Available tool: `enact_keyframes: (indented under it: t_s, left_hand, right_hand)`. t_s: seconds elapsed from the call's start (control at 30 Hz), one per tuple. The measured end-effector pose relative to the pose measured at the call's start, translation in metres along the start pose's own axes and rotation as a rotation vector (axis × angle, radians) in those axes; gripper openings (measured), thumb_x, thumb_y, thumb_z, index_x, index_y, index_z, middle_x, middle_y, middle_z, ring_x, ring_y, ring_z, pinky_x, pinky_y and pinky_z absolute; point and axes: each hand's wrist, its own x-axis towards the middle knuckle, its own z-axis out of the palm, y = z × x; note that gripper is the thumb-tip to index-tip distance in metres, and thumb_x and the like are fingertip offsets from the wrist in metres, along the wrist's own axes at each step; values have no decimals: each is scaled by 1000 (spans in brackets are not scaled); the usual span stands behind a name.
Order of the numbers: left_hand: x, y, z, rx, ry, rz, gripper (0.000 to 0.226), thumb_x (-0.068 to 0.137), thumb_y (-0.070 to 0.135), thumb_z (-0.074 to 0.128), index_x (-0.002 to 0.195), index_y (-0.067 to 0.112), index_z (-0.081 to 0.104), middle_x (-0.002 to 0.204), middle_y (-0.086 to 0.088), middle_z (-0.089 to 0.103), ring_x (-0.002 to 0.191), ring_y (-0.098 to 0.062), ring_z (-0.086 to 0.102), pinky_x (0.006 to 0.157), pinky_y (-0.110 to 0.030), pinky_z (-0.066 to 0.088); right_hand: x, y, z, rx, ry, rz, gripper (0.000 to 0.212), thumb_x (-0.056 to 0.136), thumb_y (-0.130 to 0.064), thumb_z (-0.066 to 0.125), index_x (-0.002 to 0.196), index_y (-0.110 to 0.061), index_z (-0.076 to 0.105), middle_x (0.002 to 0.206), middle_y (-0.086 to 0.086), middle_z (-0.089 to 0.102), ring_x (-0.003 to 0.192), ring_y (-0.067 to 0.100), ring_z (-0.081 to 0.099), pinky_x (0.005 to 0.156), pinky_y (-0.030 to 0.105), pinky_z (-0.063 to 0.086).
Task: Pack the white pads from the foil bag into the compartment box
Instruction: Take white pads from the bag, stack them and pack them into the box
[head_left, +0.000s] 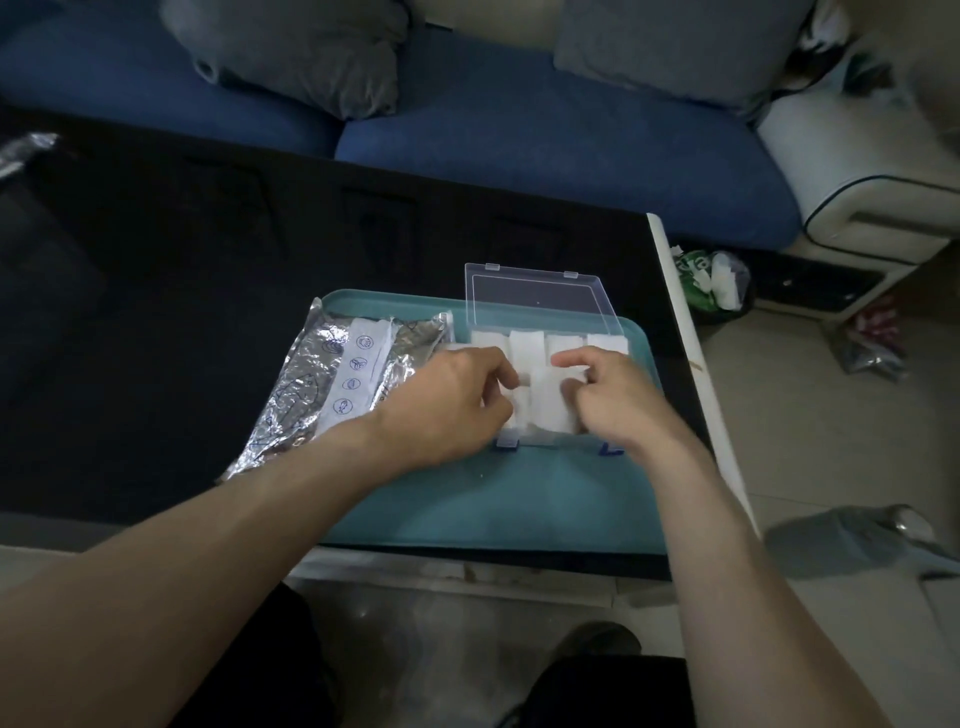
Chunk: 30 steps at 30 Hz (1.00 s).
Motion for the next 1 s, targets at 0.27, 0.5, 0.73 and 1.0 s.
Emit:
enact_keyframes:
  t_s: [0.27,0.5,0.73,1.0]
  left_hand:
    - [-9,-6,10,351,-223,33,34,92,21,48,120,7,62,123,-13,56,107,-34,62,93,-42,49]
    - [-10,-5,10,396,-246,37,33,94,24,48,120,8,61,123,-12,53,104,-36,62,90,-43,50]
    - [-9,-6,13,408,-253,36,37,94,25,49,126,8,55,125,-12,50,106,-35,61,92,-45,49]
    - [-6,-5,27,491,-153,130,34,95,27,47,122,8,54,132,-9,43,93,-37,64,76,-42,50]
  right_hand:
    - [14,-8,29,3,58,125,40,99,-20,55,136,-12,42,133,10,56,120,28,55,87,26,38]
    - [15,-10,26,-110,72,156,40,99,-19,56,134,-6,43,127,11,59,112,29,57,80,27,37]
    - [23,-4,22,-92,-1,161,46,93,-29,67,129,-10,44,121,6,63,111,26,61,97,41,50]
    - [22,0,12,-61,88,227,29,79,-41,83,90,-15,74,87,3,73,80,17,67,58,24,47]
